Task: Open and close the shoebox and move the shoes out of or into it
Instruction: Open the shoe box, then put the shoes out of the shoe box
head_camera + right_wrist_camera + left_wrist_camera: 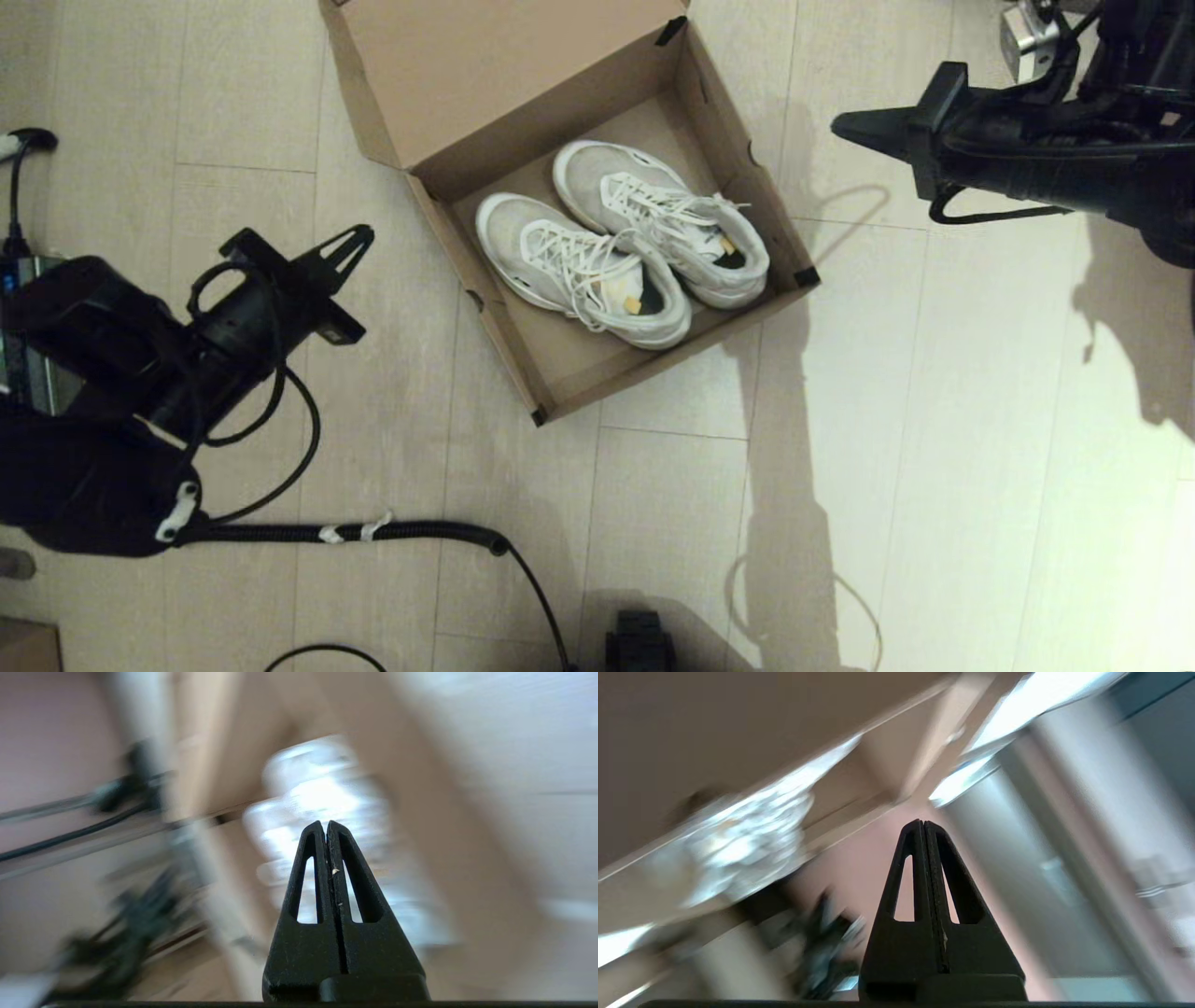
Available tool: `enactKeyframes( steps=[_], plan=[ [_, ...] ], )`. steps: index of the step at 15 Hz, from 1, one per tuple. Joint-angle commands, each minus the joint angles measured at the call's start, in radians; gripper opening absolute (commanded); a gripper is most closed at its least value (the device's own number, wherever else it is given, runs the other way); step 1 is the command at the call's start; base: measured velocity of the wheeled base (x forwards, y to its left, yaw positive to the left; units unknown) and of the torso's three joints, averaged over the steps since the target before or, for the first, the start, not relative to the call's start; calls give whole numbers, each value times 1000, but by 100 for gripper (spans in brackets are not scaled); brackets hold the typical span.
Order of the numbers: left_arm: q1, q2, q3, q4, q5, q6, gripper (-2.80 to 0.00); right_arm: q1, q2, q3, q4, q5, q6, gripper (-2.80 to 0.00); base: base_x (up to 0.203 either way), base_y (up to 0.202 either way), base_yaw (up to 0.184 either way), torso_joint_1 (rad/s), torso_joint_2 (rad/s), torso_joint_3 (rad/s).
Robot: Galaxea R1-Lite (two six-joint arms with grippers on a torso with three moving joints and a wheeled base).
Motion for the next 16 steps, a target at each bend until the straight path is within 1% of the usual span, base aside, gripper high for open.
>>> enactKeyframes(
  steps=[1,2,3,4,5,6,7,8,9,10,12,13,14,16],
  plan=[
    [-18,-21,59,-8,-45,56,-280,-58,10,20,-3,0,-21,-280,0,0,0,0,0,0],
    [-29,1,56,-8,-61,86,-280,-70,26,25,-3,-2,-53,-280,0,0,0,0,0,0],
    [-43,27,54,-8,-75,131,-280,-76,38,39,-3,-7,-87,-280,0,0,0,0,0,0],
    [-57,58,54,-8,-90,211,-280,-76,48,66,-3,-16,-140,-280,0,0,0,0,0,0],
    [-69,87,57,-8,-108,328,-280,-69,59,101,-4,-36,-208,-280,0,0,0,0,0,0],
    [-79,117,62,-8,-128,473,-280,-44,67,132,-8,-83,-254,-280,0,0,0,0,0,0],
    [-86,140,67,-2,-145,629,-280,-10,80,164,-41,-131,-290,-280,0,0,0,0,0,0],
    [-89,148,71,18,-155,761,-280,10,97,188,-112,-154,-320,-280,0,0,0,0,0,0],
    [-86,138,73,36,-161,841,-280,28,114,205,-157,-183,-338,-280,0,0,0,0,0,0],
    [-78,100,76,44,-164,852,-280,43,117,206,-162,-208,-343,-280,0,0,0,0,0,0],
    [-63,10,81,84,-166,860,-280,55,118,211,-161,-218,-345,-280,0,0,0,0,0,0],
    [-50,-8,83,115,-166,899,-280,65,120,213,-161,-222,-345,-280,0,0,0,0,0,0],
    [-27,-1,82,130,-166,978,-280,73,123,214,-161,-236,-349,-280,0,0,0,0,0,0],
    [23,31,79,146,-166,1174,-280,84,123,217,-161,-272,-376,-280,0,0,0,0,0,0]
  ],
)
